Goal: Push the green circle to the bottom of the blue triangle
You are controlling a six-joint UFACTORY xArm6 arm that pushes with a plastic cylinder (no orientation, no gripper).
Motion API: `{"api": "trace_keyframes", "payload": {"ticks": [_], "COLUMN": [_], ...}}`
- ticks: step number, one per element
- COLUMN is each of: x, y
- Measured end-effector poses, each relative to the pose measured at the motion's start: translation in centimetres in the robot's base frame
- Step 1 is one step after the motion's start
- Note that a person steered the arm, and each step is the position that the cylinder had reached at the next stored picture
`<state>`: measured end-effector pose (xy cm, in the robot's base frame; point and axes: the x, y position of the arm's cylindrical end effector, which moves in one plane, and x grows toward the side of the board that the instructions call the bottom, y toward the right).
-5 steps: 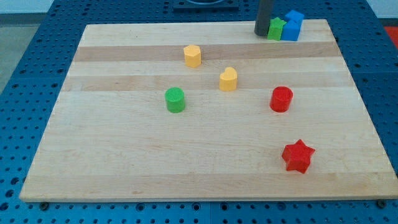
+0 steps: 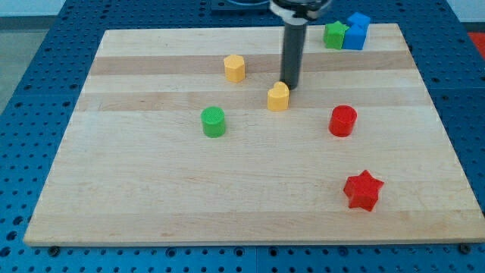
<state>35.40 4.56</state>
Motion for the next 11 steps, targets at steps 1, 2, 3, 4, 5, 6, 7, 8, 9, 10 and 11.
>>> {"api": "trace_keyframes", "payload": {"ticks": [1,2,3,4,5,6,7,8,9,10,11], "x": [0.1,0.4,2.4,7.2,9.4,9.4,9.4,8.9,7.1,5.1,4.5], "y": [-4.6,-9.9,-14.1,-14.8,-13.9,-11.0,-7.4,-4.7,-3.3,-1.6,1.2]}}
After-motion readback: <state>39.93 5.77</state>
